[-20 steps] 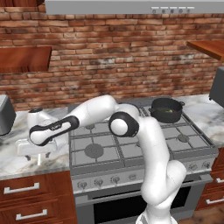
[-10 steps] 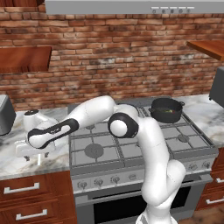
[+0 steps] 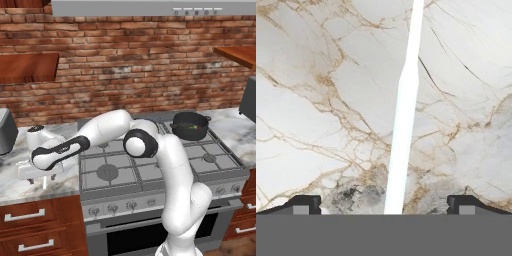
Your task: Put the tomato and broccoli in the pot. Retrieve the spatula and lightly stir the vegetables in the pot.
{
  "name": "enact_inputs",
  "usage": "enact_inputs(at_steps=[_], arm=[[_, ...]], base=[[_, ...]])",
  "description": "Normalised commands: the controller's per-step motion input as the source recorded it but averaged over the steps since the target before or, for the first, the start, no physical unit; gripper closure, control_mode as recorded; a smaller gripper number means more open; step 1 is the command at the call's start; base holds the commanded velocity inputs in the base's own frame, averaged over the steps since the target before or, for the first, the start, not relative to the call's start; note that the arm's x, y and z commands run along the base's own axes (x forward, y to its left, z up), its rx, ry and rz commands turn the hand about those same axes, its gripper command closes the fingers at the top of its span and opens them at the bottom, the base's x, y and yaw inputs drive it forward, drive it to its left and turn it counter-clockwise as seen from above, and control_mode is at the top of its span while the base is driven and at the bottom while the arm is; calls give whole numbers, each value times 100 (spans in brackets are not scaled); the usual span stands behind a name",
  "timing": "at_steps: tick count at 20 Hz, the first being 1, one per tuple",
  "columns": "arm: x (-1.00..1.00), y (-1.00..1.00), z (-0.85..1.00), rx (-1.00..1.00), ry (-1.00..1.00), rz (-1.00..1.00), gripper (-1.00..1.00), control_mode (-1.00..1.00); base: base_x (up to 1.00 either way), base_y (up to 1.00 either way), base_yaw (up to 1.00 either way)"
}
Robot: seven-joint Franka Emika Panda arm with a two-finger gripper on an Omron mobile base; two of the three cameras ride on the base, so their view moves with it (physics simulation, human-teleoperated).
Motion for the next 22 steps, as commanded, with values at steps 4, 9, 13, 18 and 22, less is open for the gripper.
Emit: enact_inputs(at_steps=[4,9,13,18,22], arm=[[-1,0,-1,0,0,0,-100,-100],[-7,-2,-1,0,0,0,-100,-100],[-11,-7,0,0,0,0,-100,-100],[-12,-9,0,0,0,0,-100,-100],[-3,-14,-8,0,0,0,-100,-100]], base=[[0,0,0],[0,0,0],[0,0,0],[0,0,0],[0,0,0]])
